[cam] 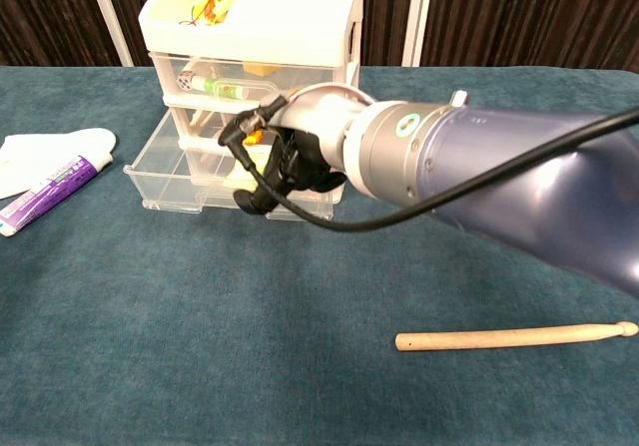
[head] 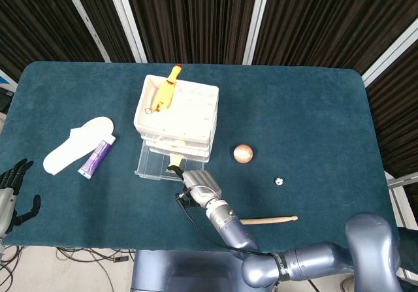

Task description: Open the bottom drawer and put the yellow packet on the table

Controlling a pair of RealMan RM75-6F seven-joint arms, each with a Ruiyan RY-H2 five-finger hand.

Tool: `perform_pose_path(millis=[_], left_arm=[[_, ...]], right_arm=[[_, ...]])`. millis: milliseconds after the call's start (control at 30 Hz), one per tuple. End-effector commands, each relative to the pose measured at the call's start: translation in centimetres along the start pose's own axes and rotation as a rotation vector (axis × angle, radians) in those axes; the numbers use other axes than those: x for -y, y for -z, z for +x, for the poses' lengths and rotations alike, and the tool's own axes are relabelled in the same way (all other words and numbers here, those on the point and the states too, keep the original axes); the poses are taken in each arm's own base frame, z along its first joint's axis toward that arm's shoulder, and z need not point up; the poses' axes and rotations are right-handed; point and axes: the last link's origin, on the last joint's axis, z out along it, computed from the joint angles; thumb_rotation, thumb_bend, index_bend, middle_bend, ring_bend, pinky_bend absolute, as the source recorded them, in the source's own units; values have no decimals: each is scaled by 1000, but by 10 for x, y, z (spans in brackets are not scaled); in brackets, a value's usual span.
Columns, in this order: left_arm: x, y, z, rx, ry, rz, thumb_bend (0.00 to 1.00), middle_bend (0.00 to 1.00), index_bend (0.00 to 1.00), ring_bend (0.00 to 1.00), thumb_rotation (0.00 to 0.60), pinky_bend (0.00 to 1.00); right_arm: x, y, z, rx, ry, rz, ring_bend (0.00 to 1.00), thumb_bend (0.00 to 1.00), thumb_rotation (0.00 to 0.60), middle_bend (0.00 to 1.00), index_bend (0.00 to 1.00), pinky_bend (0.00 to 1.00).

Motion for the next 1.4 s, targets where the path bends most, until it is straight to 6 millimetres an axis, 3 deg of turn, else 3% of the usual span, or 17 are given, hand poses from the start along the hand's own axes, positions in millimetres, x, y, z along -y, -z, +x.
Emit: perform_pose_path(millis=[33, 200, 467, 600, 967, 1400], left_arm=[[0, 0, 0, 0, 1, 0, 514, 0, 23, 0, 600, 0], [0, 0, 0, 1, 0, 0, 513, 0, 23, 0, 600, 0], [0, 0, -1, 3, -1, 4, 514, 0, 23, 0, 600, 0], [-1, 0, 0, 0, 3, -1, 514, 0, 23, 0, 600, 0], [0, -1, 0, 2, 4, 4, 514, 0, 23, 0, 600, 0], [0, -1, 0, 4, 3, 3, 514, 0, 23, 0, 600, 0]], right_arm=[[6, 2, 18, -28, -120, 56, 1000, 435, 600, 1000, 176, 1000], [6, -7, 39, -99, 23, 104, 1000, 326, 600, 1000, 242, 1000], [7, -28, 56, -170, 346, 161, 1000, 317, 600, 1000, 297, 1000], [5, -38, 55, -162, 494, 206, 1000, 317, 600, 1000, 312, 1000], [6, -50, 39, -151, 600, 300, 1000, 317, 600, 1000, 312, 1000], [1, -68, 43, -177, 848, 342, 1000, 268, 600, 1000, 313, 1000]])
